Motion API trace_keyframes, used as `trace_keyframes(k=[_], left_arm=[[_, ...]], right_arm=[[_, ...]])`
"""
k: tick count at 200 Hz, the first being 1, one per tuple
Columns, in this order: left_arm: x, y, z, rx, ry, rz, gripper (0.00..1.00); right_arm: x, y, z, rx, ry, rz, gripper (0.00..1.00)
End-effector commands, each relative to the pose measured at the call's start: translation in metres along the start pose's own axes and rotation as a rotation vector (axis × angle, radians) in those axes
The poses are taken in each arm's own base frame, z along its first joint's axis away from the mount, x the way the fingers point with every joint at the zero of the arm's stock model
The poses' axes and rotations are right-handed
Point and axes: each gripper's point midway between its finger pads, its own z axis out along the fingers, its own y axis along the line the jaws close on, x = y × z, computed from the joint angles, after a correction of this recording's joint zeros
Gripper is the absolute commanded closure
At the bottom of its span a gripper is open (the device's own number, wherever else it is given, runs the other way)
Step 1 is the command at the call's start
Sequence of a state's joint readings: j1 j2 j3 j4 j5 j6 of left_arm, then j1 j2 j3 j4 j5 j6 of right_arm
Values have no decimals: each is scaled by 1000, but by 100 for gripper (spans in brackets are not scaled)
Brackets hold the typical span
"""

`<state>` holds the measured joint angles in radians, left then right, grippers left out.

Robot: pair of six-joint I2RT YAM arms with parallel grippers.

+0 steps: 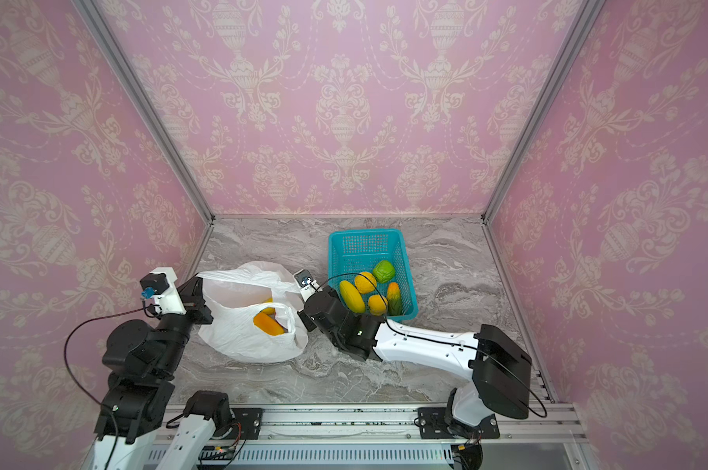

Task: Untie the knot of the plastic bag and take out the fruit
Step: 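Move the right gripper back over the bag while the left gripper shifts the bag rim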

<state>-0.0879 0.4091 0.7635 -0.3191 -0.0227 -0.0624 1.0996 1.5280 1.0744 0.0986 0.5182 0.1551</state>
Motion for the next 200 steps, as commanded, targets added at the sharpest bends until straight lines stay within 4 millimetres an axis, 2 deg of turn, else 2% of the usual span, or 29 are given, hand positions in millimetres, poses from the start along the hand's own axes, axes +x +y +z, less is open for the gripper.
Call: trace_keyframes(k=[1,19,27,50,69,80,95,127,138,158,170,200], left_arm=[[8,-10,24,56,76,-13,100],[21,-11,34,60,138,-21,100],[24,-11,36,58,148,-23,100],[26,-16,37,88,147,-33,100],[27,-21,37,115,147,-39,100],[27,-23,37,130,145,-43,100],[26,-27,38,149,142,-48,100],[24,-31,36,172,133,-54,100],[24,-31,37,175,133,-54,100],[24,-32,36,181,132,-57,100],[23,-32,36,182,131,-58,100],[23,-33,35,183,130,-59,100]], right_arm=[[17,-73,-5,262,98,25,100],[24,-113,-15,378,125,65,100],[24,-124,-20,410,128,63,100],[18,-141,-39,472,118,37,100],[14,-144,-49,471,133,20,92],[10,-143,-55,454,140,21,86],[4,-135,-63,401,135,24,71],[-19,-83,-90,157,40,5,34],[-26,-69,-103,88,10,-1,27],[-38,-57,-129,8,-43,14,26],[-44,-53,-144,-31,-84,32,31],[-53,-44,-167,-134,-167,91,57]])
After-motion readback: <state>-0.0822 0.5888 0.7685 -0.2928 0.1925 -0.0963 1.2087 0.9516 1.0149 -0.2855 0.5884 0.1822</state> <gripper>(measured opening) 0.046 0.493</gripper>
